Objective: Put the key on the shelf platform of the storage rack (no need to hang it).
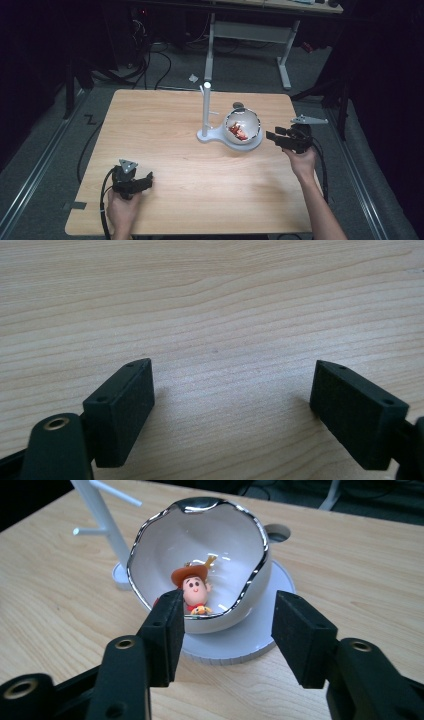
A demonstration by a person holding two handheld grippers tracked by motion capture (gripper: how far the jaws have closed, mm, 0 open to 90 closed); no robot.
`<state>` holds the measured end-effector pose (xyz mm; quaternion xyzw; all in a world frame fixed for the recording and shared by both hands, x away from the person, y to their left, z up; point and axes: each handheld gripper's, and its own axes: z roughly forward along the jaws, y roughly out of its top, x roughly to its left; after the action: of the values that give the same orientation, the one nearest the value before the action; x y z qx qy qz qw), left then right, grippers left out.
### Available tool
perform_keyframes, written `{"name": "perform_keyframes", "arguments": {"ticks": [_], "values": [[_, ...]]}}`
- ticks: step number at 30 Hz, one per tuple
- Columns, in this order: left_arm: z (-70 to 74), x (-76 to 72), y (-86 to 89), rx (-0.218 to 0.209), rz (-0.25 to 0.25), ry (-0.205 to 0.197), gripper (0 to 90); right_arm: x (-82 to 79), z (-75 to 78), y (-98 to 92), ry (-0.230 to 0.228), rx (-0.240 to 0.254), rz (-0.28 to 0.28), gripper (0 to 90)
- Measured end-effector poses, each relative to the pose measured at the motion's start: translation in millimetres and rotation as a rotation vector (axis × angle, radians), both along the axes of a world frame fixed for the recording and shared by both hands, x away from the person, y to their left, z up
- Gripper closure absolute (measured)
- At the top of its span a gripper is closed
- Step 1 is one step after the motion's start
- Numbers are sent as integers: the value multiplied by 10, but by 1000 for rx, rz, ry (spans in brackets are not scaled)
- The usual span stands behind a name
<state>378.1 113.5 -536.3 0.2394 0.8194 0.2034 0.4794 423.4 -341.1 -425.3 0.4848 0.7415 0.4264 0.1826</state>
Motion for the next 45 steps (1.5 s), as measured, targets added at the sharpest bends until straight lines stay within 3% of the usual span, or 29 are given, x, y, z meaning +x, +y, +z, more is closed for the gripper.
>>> {"name": "perform_keyframes", "arguments": {"ticks": [8,21,35,45], "values": [[-1,0,0,1,-1,-1,182,-119,-65,-146,19,6,-22,472],[-1,0,-1,1,0,0,182,-320,-89,-306,-12,35,-36,467],[-1,0,-1,1,-1,0,182,-551,-99,-357,-37,57,-34,457],[-1,0,0,2,-1,0,182,-631,-143,-341,-35,57,-29,453]]}}
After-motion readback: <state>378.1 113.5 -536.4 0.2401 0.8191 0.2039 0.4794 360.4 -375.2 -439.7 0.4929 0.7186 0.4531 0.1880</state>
